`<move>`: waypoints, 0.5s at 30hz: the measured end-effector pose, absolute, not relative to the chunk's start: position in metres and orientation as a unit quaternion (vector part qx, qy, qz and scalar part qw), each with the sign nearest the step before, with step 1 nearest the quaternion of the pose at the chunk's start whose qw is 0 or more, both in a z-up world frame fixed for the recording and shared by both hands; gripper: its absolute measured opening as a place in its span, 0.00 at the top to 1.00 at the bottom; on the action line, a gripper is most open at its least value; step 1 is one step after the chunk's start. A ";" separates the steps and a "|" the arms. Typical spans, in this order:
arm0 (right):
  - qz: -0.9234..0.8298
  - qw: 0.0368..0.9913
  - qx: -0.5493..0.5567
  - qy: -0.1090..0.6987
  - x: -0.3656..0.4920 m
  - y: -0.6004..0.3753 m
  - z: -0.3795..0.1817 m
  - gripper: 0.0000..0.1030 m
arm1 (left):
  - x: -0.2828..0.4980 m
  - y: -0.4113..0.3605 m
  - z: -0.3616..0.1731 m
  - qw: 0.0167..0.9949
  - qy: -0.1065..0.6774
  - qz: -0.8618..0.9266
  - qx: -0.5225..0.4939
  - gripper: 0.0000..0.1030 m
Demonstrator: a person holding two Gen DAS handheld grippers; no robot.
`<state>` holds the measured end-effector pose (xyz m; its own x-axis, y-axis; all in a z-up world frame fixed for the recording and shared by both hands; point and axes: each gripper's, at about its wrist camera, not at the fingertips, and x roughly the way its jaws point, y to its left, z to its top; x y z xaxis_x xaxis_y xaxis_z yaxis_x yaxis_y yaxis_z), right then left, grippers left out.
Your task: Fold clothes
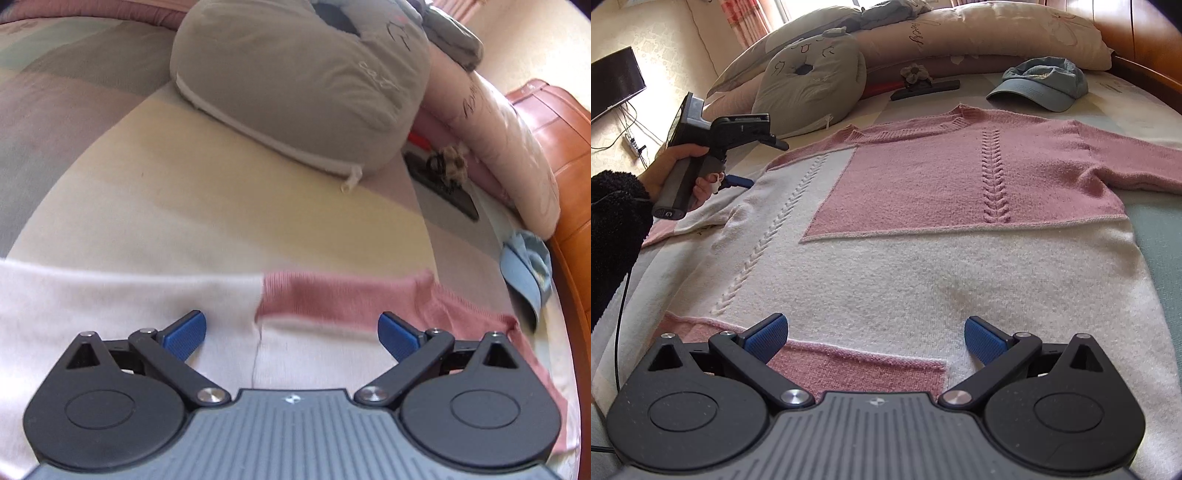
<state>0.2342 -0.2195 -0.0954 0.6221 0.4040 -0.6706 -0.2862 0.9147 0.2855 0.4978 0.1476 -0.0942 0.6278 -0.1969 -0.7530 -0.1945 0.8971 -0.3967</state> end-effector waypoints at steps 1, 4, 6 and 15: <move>0.192 0.899 0.068 0.388 0.234 -0.218 -0.096 0.00 | 0.504 0.148 -0.095 0.875 0.428 0.003 -0.228 0.02; 0.192 0.901 0.059 0.385 0.235 -0.216 -0.097 0.00 | 0.516 0.144 -0.096 0.886 0.419 0.010 -0.200 0.01; 0.192 0.901 0.056 0.384 0.236 -0.216 -0.098 0.00 | 0.517 0.141 -0.094 0.886 0.422 0.016 -0.193 0.01; 0.190 0.902 0.060 0.384 0.235 -0.216 -0.096 0.00 | 0.463 0.140 -0.029 0.889 0.418 0.012 -0.186 0.02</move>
